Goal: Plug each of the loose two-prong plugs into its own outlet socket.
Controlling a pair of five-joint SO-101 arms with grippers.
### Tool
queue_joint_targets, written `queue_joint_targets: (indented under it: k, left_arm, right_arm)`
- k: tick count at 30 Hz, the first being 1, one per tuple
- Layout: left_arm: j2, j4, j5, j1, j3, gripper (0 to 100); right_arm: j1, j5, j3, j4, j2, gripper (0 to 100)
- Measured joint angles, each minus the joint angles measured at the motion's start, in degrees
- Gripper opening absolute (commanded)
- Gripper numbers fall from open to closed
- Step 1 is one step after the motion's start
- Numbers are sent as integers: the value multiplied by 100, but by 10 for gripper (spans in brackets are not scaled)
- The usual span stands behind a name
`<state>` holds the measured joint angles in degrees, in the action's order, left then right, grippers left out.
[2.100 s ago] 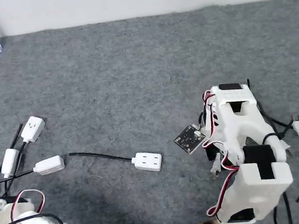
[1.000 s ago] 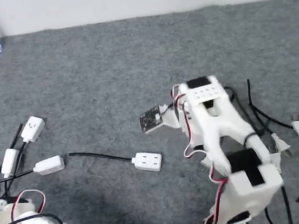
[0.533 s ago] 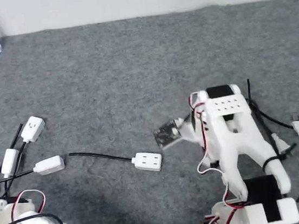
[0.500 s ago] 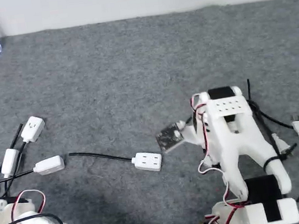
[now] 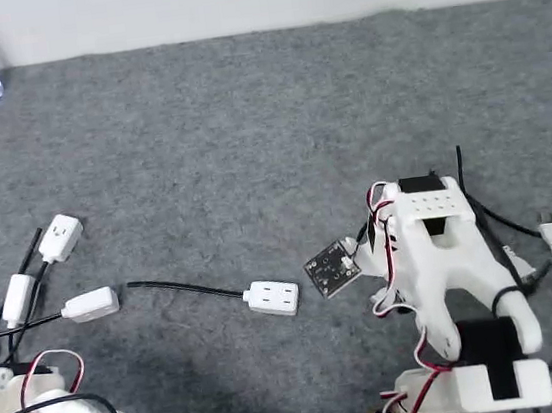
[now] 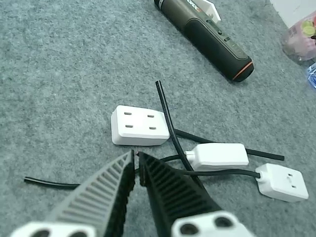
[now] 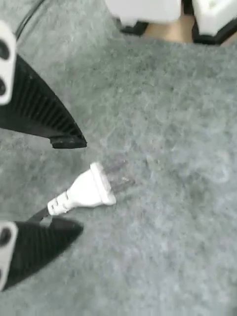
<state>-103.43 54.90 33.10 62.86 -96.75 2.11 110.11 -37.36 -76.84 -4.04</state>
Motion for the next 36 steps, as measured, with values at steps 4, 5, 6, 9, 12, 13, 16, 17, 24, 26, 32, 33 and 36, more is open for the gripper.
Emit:
queue_joint_targets:
  k: [4,5,6,9,12,13,16,17,24,26,32,33,36]
  left_arm:
    - [0,0,0,0,0,13]
    - [0,0,0,0,0,13]
    - [0,0,0,0,0,13]
    - [0,0,0,0,0,13]
    - [0,0,0,0,0,13]
    - [0,0,0,0,0,13]
    - [0,0,0,0,0,13]
    - [0,0,0,0,0,13]
    - [0,0,0,0,0,13]
    - [0,0,0,0,0,13]
    - [0,0,0,0,0,13]
    - [0,0,0,0,0,13]
    - [0,0,0,0,0,13]
  right_arm:
    - [97,369,0,149,220,372]
    - [88,501,0,149,281,356]
    - [70,607,0,149,352,339]
    - [62,756,9,211,484,320]
    - [18,826,18,229,484,318]
    - [-26,826,18,229,484,317]
    - [-114,826,18,229,484,292]
    - [-132,826,26,229,484,263]
    - [-211,826,70,237,501,81]
    - [-299,826,0,237,501,85]
    - [-387,826,-18,149,510,249]
    - [-404,835,-26,114,510,282]
    - [-440,844,-44,35,510,346]
